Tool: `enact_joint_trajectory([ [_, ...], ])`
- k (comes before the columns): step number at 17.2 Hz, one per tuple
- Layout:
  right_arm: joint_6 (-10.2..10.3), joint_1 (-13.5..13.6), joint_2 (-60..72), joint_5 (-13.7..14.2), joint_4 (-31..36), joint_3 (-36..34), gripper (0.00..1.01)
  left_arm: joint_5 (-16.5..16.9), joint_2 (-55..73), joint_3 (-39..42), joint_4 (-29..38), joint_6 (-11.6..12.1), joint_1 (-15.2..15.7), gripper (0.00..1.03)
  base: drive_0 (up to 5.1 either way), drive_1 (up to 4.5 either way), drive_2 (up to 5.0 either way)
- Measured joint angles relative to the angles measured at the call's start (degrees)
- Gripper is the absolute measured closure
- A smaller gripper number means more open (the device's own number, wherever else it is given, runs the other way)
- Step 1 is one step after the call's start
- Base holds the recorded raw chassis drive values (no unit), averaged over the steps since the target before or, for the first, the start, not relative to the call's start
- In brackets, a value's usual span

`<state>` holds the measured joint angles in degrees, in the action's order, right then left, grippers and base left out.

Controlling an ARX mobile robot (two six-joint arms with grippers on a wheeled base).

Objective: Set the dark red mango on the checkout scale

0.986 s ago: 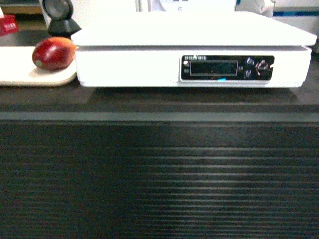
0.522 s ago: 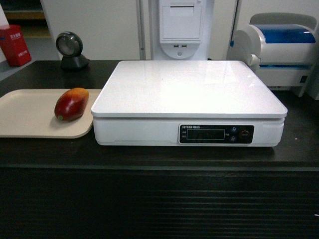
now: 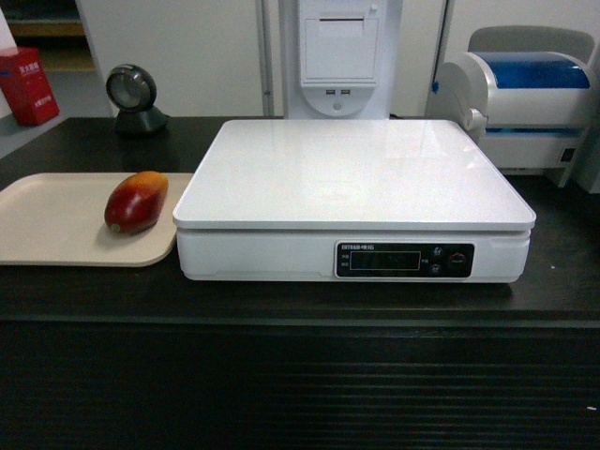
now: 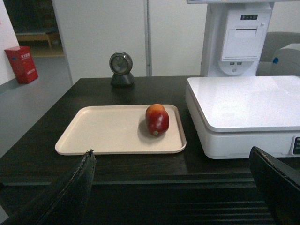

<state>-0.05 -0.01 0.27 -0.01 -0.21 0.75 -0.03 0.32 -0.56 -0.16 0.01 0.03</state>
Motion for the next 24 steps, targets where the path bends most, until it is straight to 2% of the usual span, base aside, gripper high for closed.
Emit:
enact_joint_trajectory([
  [15,0.00,0.00,0.00,0.00,0.00,0.00,0.03,0.00,0.00,0.00,0.00,0.02,0.00,0.06,0.0,0.00,0.0],
  [17,0.00,0.00,0.00,0.00,0.00,0.00,0.03,0.00,0.00,0.00,0.00,0.02,0.00,0.27,0.0,0.00,0.0],
  [18,0.02,0.00,0.00,0.02,0.00,0.00,0.03,4.37,0.92,-0.57,-2.21,-1.46,1.57,0.37,0.0,0.00,0.0],
  [19,0.00,0.00,0.00,-0.07,0.04,0.00,0.03,9.46,4.33,-0.74,-0.35,-2.93,4.11,0.35,0.0,0.00,0.0],
  [20,0.02,0.00,0.00,0.00,0.02,0.00,0.03,12.79,8.48,-1.40,2.56,-4.04,5.57,0.24,0.0,0.00,0.0],
  [21,0.00,0.00,0.00,0.00,0.00,0.00,0.03,15.65,11.65,-2.05,6.01,-4.50,5.64,0.14,0.0,0.00,0.0],
  [22,0.00,0.00,0.00,0.00,0.02,0.00,0.03,16.63,16.31,-2.99,10.86,-4.66,5.31,0.03,0.0,0.00,0.0],
  [24,0.00,0.00,0.00,0.00,0.00,0.00,0.03,17.57,29.03,-4.68,22.86,-4.63,4.42,0.05,0.0,0.00,0.0],
])
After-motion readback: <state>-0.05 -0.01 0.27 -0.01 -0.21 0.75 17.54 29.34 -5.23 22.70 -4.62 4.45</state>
